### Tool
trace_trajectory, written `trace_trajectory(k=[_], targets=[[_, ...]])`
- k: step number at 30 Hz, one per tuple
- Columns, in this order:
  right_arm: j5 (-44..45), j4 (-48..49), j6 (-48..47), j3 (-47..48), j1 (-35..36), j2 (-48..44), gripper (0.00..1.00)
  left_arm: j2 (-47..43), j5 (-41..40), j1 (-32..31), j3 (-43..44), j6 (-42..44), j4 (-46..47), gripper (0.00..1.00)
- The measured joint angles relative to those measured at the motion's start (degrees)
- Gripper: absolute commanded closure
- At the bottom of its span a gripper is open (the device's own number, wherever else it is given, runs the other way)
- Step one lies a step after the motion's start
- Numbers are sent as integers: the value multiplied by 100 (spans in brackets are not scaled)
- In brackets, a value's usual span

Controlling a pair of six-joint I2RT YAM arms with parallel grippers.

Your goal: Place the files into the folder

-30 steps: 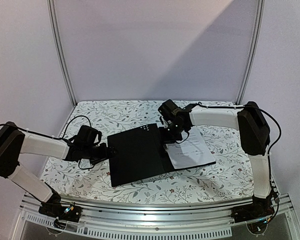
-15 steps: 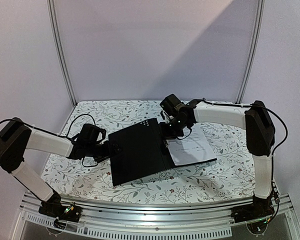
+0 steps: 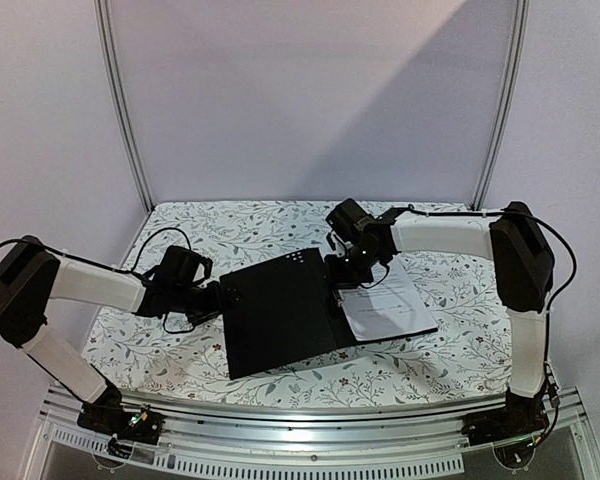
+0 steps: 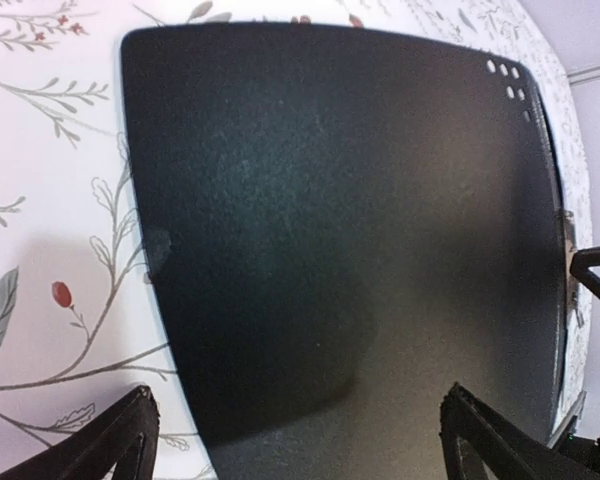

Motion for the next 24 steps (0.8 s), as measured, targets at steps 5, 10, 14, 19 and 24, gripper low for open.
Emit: trace_trajectory(k=[5, 10, 14, 19, 24], targets=[[-262, 210, 48, -356, -83, -240, 100, -20, 61, 7, -144, 7, 293, 0], [-509, 492, 153, -717, -199, -540, 100, -20, 94, 9, -238, 4, 496, 0], [-610, 616, 216, -804, -280, -664, 100, 17, 199, 11, -267, 2, 640, 1], [-737, 789, 278, -879, -299, -684, 100, 151, 483, 11, -356, -22, 1110, 2], [-785, 824, 282, -920, -297, -684, 100, 291, 855, 11, -461, -133, 1587, 6]])
